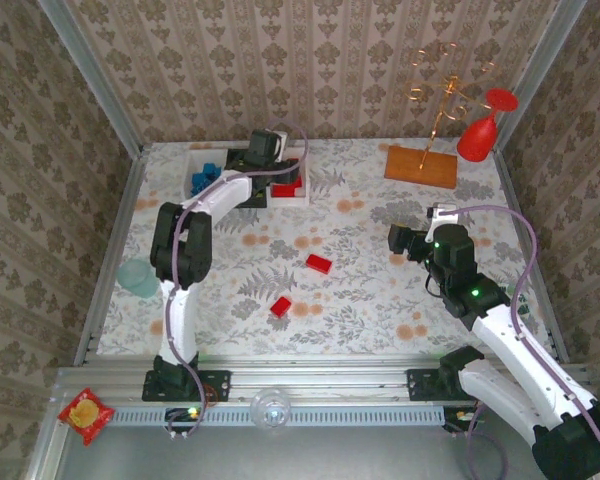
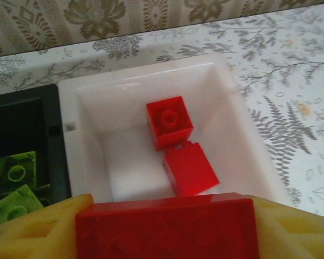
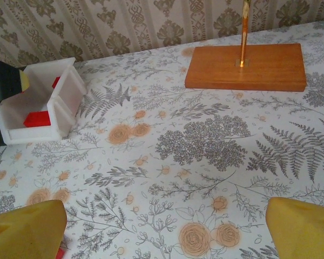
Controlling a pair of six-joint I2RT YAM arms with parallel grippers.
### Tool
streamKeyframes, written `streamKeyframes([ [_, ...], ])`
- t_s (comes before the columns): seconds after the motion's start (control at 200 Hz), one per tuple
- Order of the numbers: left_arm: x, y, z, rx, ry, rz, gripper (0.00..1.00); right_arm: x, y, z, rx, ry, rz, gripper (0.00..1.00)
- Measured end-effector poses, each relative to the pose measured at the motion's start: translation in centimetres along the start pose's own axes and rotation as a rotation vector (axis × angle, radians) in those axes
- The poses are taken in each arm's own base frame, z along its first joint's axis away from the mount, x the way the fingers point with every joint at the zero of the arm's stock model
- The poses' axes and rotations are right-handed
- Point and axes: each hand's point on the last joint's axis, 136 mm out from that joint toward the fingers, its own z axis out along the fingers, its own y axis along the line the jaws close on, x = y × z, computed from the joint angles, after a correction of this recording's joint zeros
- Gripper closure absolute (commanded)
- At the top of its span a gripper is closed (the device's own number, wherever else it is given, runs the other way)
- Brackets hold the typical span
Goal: Sort the legos into containers by color
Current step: Place the lego in the container, then pick up the lego from the center of the table.
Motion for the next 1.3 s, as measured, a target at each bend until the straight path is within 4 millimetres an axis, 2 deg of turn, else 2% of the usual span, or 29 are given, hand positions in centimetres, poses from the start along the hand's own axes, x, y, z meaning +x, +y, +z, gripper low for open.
streamKeyframes([
  [0.085,-0.1,0.6,0.0,-0.018,0.012,0.005,0.22,0.0,0.0,0.0,-0.001,0.0,0.0,0.04],
  [0.3,-0.9,0.5,-1.3,-0.021,-0.001,0.025,0.19,0.0,0.0,0.0,-0.002,0.0,0.0,0.04],
  [0.415,-1.0,-0.2,-4.1,0.001,-0.021,0.029,0.19,0.0,0.0,0.0,-0.002,0.0,0.0,0.04],
  [0.495,-0.3,-1.0,-7.0,0.023,-0.036,0.038,0.19,0.0,0.0,0.0,-0.003,0.0,0.0,0.04],
  [0.575,1.8,-3.3,-10.2,0.073,-0.045,0.065,0.19,0.0,0.0,0.0,-0.003,-0.001,0.0,0.04],
  [0.68,6.7,-7.6,-13.4,0.196,-0.014,0.115,0.17,0.0,0.1,0.0,-0.004,-0.002,0.001,0.04],
  [0.78,12.5,-11.2,-14.7,0.297,0.08,0.151,0.15,0.0,0.1,0.0,-0.004,-0.001,0.001,0.04],
  [0.89,17.2,-13.3,-15.1,0.328,0.179,0.171,0.13,0.0,0.1,0.0,-0.003,0.0,0.0,0.04],
  [1.025,19.1,-14.9,-14.9,0.324,0.223,0.191,0.11,0.0,0.1,0.0,-0.004,0.0,0.0,0.04],
  [1.165,20.6,-16.3,-12.7,0.289,0.266,0.224,0.09,0.0,0.1,0.0,-0.004,0.0,0.001,0.04],
  [1.3,21.7,-16.4,-11.2,0.248,0.294,0.248,0.08,0.0,0.1,0.0,-0.004,0.0,0.001,0.04],
])
